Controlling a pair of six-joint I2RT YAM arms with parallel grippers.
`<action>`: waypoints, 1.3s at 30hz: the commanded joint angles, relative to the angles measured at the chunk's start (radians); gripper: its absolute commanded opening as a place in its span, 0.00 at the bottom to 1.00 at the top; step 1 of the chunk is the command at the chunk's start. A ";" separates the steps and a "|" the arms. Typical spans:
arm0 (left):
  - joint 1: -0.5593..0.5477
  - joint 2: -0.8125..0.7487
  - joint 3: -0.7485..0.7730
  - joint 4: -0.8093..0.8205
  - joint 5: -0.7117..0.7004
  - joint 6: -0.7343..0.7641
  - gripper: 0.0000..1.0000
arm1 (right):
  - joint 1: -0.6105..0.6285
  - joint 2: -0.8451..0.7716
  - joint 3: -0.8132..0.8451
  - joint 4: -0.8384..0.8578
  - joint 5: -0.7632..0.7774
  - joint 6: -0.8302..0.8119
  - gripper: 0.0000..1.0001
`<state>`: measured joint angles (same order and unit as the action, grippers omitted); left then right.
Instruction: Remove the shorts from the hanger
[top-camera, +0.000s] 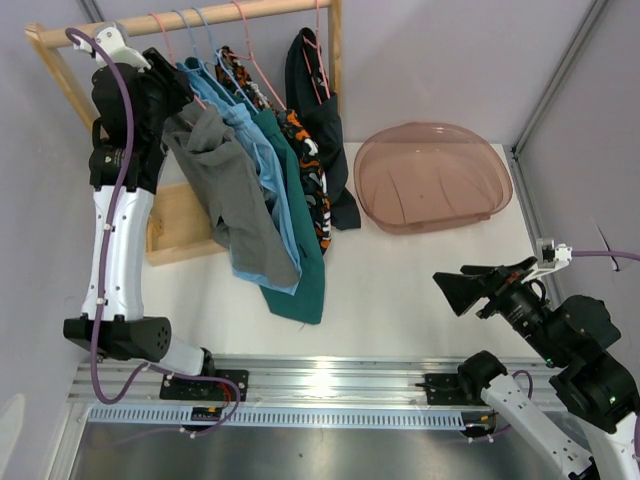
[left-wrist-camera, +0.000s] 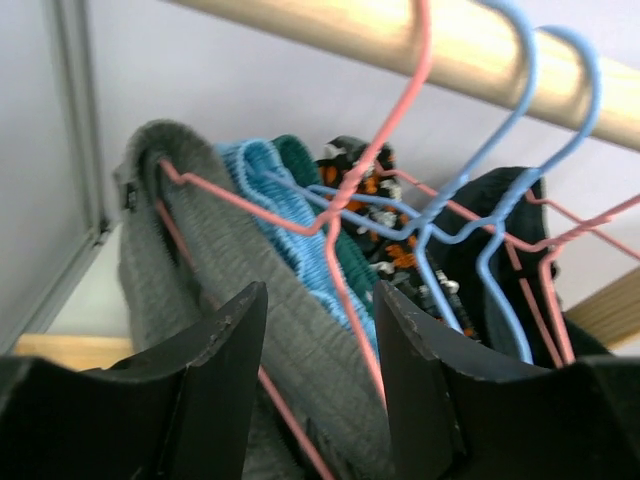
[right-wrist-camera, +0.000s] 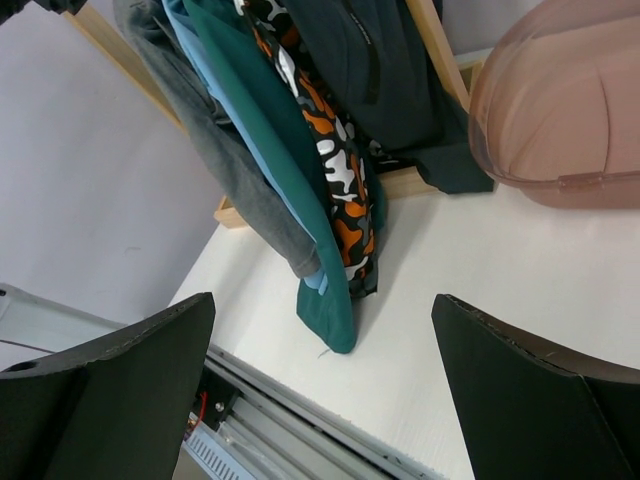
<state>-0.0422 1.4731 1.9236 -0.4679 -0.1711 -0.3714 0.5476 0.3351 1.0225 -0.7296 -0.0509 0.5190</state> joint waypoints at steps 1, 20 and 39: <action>0.025 0.023 0.031 0.087 0.108 -0.053 0.54 | -0.003 0.004 0.019 -0.008 0.013 -0.017 0.99; 0.110 0.156 0.020 0.238 0.364 -0.241 0.36 | -0.003 -0.015 -0.098 0.039 0.039 0.013 1.00; 0.110 0.122 0.383 -0.037 0.315 -0.169 0.00 | -0.003 0.027 -0.118 0.123 0.006 -0.007 0.99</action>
<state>0.0624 1.6444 2.1384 -0.5213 0.1555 -0.5774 0.5457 0.3325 0.8829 -0.6872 -0.0273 0.5232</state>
